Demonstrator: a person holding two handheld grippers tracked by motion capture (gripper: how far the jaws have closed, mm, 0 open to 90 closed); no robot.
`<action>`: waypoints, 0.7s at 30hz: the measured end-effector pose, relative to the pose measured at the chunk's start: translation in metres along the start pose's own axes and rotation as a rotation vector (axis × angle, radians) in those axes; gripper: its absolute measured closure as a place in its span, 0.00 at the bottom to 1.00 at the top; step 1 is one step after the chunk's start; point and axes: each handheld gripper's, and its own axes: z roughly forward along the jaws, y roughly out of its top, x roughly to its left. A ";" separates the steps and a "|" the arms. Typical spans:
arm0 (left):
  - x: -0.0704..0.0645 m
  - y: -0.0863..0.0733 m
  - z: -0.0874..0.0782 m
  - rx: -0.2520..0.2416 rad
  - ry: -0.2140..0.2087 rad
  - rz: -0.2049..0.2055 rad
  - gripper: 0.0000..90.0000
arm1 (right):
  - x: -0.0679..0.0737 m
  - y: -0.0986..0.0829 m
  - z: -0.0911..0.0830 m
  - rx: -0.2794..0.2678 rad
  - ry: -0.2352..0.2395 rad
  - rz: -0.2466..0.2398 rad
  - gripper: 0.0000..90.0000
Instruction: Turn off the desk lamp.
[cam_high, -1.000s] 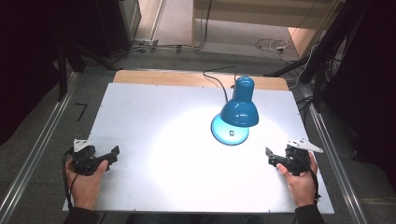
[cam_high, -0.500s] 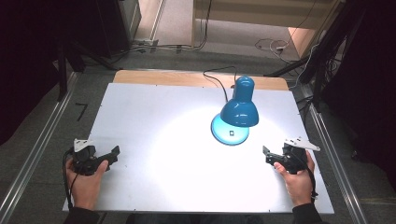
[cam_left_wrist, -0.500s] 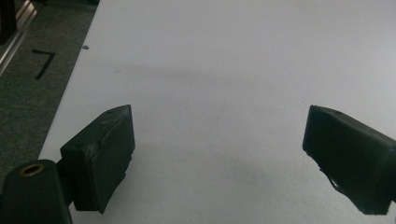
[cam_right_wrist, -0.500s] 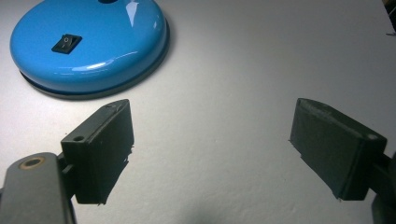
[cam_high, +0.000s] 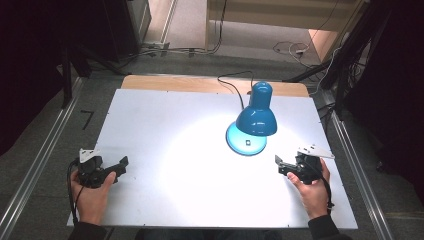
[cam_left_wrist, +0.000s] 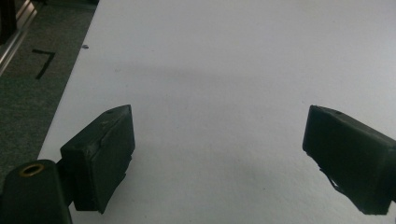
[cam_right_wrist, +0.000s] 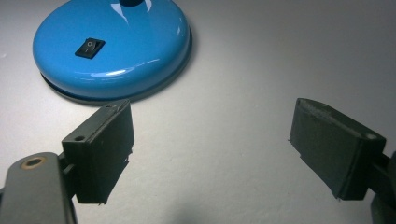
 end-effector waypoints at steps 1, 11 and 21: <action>0.000 0.000 0.000 0.000 0.001 0.000 0.11 | 0.001 0.001 0.001 -0.002 0.004 0.001 0.14; 0.000 0.000 0.000 -0.001 -0.001 -0.003 0.11 | 0.009 0.004 0.008 0.000 0.022 -0.006 0.14; 0.001 0.000 -0.002 -0.007 -0.005 -0.005 0.11 | 0.018 0.010 0.015 -0.008 0.037 -0.016 0.15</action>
